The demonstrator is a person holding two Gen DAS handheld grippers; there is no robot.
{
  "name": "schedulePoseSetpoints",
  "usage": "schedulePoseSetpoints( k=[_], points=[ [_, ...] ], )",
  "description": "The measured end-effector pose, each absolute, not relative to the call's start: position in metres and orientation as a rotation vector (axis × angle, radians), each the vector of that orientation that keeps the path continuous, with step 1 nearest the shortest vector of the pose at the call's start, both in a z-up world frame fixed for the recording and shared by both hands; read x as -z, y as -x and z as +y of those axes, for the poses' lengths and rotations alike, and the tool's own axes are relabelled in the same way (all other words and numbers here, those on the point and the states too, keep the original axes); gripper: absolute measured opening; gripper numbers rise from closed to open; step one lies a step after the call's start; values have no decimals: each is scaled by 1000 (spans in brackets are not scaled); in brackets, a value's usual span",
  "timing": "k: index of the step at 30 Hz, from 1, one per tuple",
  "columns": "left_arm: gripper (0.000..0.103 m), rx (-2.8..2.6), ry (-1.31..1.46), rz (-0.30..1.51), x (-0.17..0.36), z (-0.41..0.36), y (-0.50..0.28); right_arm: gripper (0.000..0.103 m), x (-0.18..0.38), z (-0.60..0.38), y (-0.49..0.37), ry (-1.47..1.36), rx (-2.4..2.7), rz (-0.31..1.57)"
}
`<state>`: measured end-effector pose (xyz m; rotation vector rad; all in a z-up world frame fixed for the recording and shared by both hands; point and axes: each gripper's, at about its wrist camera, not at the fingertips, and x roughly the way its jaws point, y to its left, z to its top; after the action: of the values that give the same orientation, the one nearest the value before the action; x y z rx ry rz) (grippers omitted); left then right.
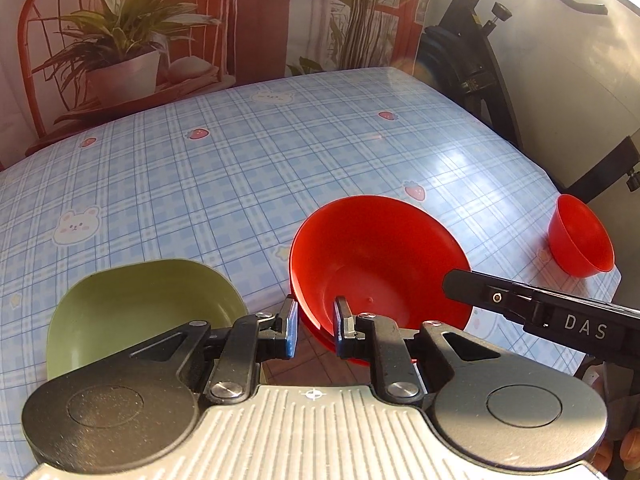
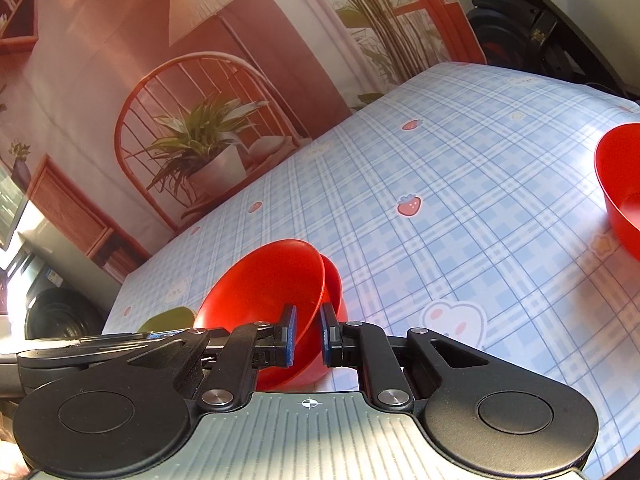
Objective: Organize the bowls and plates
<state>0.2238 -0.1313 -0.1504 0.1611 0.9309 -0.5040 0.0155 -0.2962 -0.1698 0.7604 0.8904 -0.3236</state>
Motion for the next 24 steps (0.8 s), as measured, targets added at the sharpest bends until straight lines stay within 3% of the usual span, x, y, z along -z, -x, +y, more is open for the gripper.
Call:
schedulePoseSetpoints(
  k=[4, 6, 7, 24],
  points=[
    [23, 477, -157, 929, 149, -130, -224, 17, 166, -298, -12, -757, 335, 881],
    [35, 459, -144, 907, 145, -129, -225, 17, 163, -300, -11, -749, 343, 873],
    [36, 454, -134, 896, 144, -129, -226, 17, 161, -301, -10, -741, 347, 868],
    [41, 756, -38, 727, 116, -242, -211, 17, 114, -375, 54, -521, 658, 678]
  ],
)
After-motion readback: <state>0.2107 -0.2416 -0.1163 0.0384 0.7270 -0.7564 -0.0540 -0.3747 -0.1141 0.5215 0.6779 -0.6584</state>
